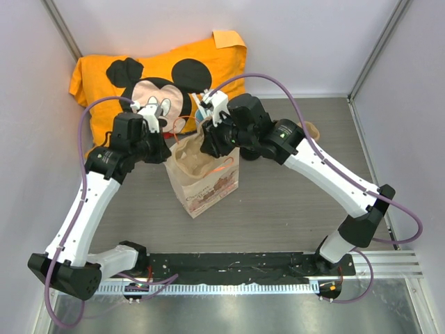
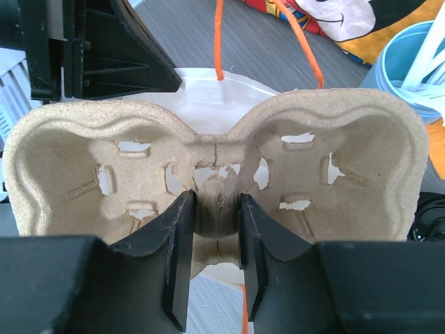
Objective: Pack the takeout coffee
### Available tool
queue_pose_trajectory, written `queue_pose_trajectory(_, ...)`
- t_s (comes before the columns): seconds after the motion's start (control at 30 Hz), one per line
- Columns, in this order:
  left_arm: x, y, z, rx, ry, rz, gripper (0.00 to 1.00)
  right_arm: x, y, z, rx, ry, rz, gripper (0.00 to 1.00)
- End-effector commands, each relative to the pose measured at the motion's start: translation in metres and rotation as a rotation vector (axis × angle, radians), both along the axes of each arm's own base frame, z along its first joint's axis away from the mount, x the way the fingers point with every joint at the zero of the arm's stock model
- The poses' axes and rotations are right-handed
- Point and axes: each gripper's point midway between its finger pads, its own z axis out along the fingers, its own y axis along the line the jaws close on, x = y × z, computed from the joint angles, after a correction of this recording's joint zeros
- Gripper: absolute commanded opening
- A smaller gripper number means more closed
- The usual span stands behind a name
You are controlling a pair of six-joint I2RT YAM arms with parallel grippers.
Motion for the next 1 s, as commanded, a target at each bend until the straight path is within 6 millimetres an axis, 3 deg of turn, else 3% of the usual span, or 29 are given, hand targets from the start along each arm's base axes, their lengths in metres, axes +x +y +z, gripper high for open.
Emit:
queue_pose_trajectory(0.0,0.004,0.0,0.005,-0.032,-0.02,0.013,0.0,-0.011,0.002,0.024,0.095,0.002,0.017,0.18)
queue_pose_trajectory(0.43,0.006,0.0,0.005,-0.048,-0.015,0.011,0.0,-0.012,-0.002,0.008,0.072,0.039,-0.014,0.18)
queue_pose_trajectory(0.63,0.007,0.0,0.004,-0.054,-0.006,0.011,0.0,0.0,-0.011,0.004,0.034,0.003,-0.081,0.15)
queue_pose_trajectory(0.97,0.01,0.0,-0.001,-0.054,0.007,0.015,0.0,-0.041,0.008,0.057,0.141,-0.019,0.119,0.16)
